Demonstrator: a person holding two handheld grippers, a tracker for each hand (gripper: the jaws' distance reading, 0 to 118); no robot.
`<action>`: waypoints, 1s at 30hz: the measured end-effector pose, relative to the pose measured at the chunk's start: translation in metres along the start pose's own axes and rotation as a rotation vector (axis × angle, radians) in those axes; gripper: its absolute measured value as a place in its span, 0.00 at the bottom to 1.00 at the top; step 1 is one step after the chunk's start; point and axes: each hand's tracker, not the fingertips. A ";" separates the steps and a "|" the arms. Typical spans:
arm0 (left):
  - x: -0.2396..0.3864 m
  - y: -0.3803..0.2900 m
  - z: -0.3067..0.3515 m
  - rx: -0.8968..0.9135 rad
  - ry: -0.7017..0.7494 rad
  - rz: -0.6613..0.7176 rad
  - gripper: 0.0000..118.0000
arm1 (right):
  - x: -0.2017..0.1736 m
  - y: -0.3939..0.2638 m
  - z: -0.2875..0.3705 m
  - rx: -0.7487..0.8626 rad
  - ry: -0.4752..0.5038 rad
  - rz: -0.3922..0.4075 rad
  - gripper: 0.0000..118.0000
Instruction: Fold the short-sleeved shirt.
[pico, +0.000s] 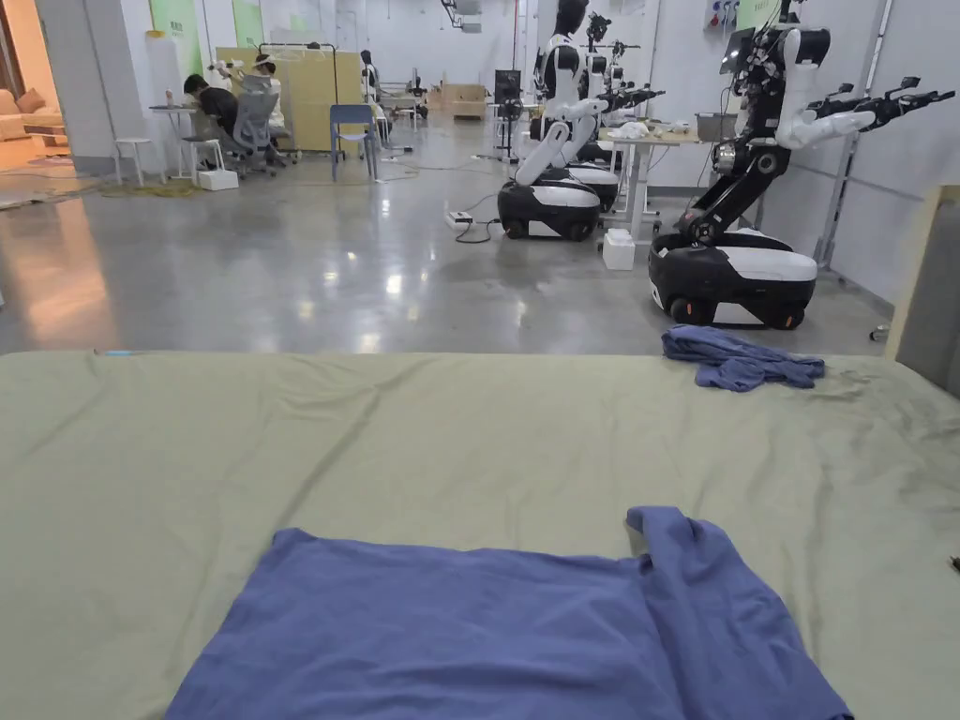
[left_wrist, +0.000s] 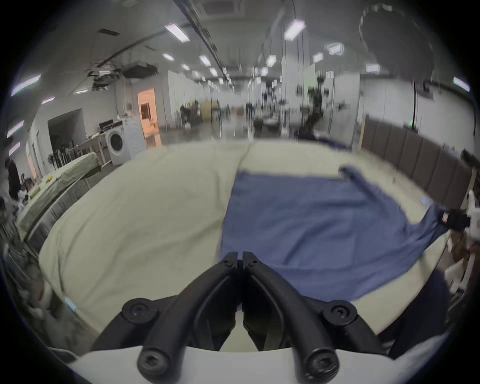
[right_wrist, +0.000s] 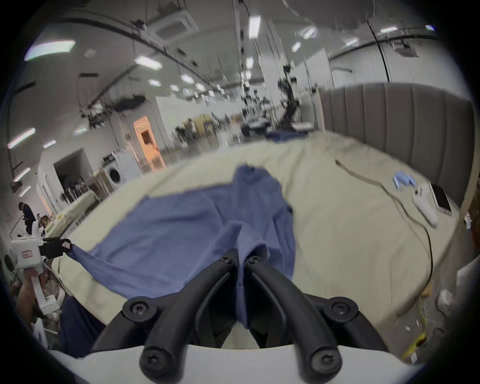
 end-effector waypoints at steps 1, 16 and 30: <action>-0.001 -0.003 -0.007 -0.044 0.006 -0.009 0.02 | 0.001 -0.002 -0.007 -0.044 -0.007 0.007 0.04; -0.004 0.003 0.036 0.279 0.071 0.064 1.00 | -0.013 0.015 0.045 0.316 -0.155 0.124 0.96; -0.021 0.013 0.060 0.328 -0.027 0.198 0.00 | -0.054 0.016 0.047 0.385 0.007 0.182 0.08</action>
